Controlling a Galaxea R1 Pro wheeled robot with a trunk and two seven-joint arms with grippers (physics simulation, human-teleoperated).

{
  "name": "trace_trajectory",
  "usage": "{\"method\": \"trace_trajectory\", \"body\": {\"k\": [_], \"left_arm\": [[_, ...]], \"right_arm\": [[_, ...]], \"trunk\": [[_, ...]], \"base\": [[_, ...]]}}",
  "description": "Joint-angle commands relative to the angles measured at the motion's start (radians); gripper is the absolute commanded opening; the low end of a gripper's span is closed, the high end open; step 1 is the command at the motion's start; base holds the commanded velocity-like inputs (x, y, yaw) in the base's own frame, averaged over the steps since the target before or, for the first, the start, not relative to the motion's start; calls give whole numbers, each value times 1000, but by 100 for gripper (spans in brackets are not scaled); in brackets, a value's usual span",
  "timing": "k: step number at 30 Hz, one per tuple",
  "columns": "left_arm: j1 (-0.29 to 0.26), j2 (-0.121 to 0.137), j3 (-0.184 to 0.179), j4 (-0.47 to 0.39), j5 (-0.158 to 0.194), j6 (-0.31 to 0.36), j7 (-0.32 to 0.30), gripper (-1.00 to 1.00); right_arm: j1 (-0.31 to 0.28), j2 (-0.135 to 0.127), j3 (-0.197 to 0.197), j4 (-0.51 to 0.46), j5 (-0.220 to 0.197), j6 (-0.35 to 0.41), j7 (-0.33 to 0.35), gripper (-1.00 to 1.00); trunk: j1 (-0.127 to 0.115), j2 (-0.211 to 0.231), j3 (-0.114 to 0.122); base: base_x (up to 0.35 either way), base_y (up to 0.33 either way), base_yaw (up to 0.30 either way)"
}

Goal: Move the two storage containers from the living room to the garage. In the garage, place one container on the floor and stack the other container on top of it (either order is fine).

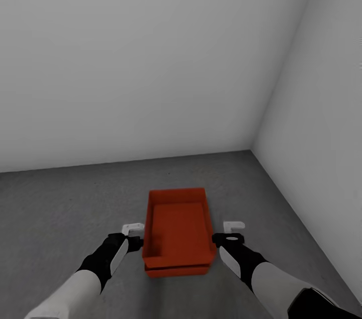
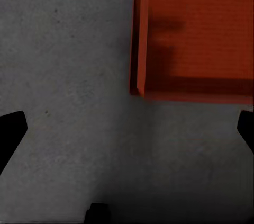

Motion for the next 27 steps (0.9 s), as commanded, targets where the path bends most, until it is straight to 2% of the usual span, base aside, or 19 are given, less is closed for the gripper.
{"method": "trace_trajectory", "body": {"k": [1,7,17,19,22,23,25,27], "left_arm": [[0,0,0,-2,11,5,7,100],[0,0,-2,-2,10,-2,7,100],[0,2,-6,35,17,-10,11,100],[0,2,-6,92,19,-23,9,100],[0,1,-7,162,19,-50,3,100],[0,2,-7,172,20,-52,2,100],[0,8,-6,250,22,-70,-1,100],[0,12,-6,305,22,-102,-1,100]], "right_arm": [[-1,-1,8,-2,-5,7,-7,100],[-1,-2,8,-2,-5,6,-8,100],[-1,2,16,16,0,12,4,100],[3,9,17,57,-2,11,11,100],[7,26,17,181,-1,6,69,100],[8,28,17,194,-1,5,81,100],[8,33,18,238,0,4,133,100],[6,35,18,249,1,3,149,100]], "trunk": [[-1,-1,0],[-1,-1,3],[-1,-1,3],[-1,-1,3],[-1,-1,3],[-1,-1,3],[-1,-1,3],[-1,-1,3]], "base": [[-346,0,0],[-298,0,0],[-21,0,0],[0,0,0],[0,0,0],[0,0,0],[0,0,0],[0,0,0]]}}
